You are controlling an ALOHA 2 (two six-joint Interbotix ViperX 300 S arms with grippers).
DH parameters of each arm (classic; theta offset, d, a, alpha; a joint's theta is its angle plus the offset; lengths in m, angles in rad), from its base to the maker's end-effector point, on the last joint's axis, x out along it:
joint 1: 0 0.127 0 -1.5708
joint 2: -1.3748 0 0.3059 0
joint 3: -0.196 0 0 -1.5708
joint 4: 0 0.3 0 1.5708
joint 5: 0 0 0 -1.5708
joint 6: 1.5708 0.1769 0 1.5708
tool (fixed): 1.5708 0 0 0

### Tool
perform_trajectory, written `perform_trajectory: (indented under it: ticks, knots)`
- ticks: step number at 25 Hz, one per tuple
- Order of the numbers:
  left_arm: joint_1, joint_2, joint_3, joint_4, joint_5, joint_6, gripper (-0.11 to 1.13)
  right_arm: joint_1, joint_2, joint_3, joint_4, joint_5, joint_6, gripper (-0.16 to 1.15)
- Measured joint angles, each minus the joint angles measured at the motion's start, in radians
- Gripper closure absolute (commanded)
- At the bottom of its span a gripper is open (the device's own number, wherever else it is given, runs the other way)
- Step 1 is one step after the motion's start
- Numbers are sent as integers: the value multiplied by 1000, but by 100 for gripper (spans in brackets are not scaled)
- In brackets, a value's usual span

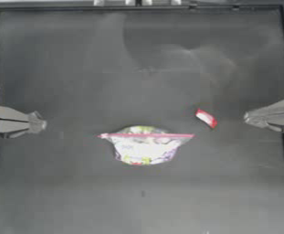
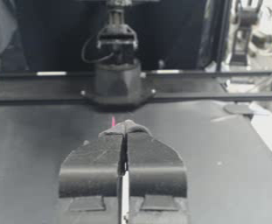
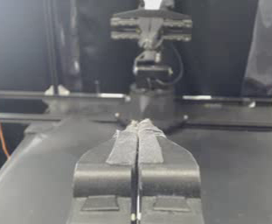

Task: Put candy in bag

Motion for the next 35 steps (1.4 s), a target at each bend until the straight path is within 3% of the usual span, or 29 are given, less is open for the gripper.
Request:
perform_trajectory:
  ticks: [2, 7, 9, 12, 14, 16, 18, 20, 25, 29, 35]
  knots:
    - [-2, -2, 15, 2, 3, 3, 101, 0, 0, 5, 0, -8, 6, 102]
    - [0, 2, 25, 5, 14, 20, 93, 0, 23, 14, 2, -15, 17, 86]
    - [0, 5, 25, 5, 18, 37, 84, 0, 44, 14, 0, -20, 18, 81]
    - [0, 5, 23, 6, 18, 49, 49, 0, 74, 9, -9, -28, 12, 61]
    - [0, 5, 23, 5, 21, 49, 14, 0, 84, 3, -23, -31, 12, 43]
    - [0, 8, 25, 5, 25, 49, -7, 0, 84, -2, -41, -34, 12, 25]
    - [0, 18, 23, 5, 29, 49, -2, 0, 84, -6, -52, -34, 12, 8]
    - [8, 34, 23, 5, 37, 49, 5, 0, 84, -15, -51, -31, 14, 2]
    - [21, 60, 25, 3, 64, 51, 1, 0, 100, -66, -51, 31, 14, 2]
    - [40, 83, 23, 5, 72, 52, 1, -5, 135, -152, -44, 175, 15, 2]
    - [64, 149, 23, 6, 75, 54, 1, -34, 287, -334, -20, 436, 20, 2]
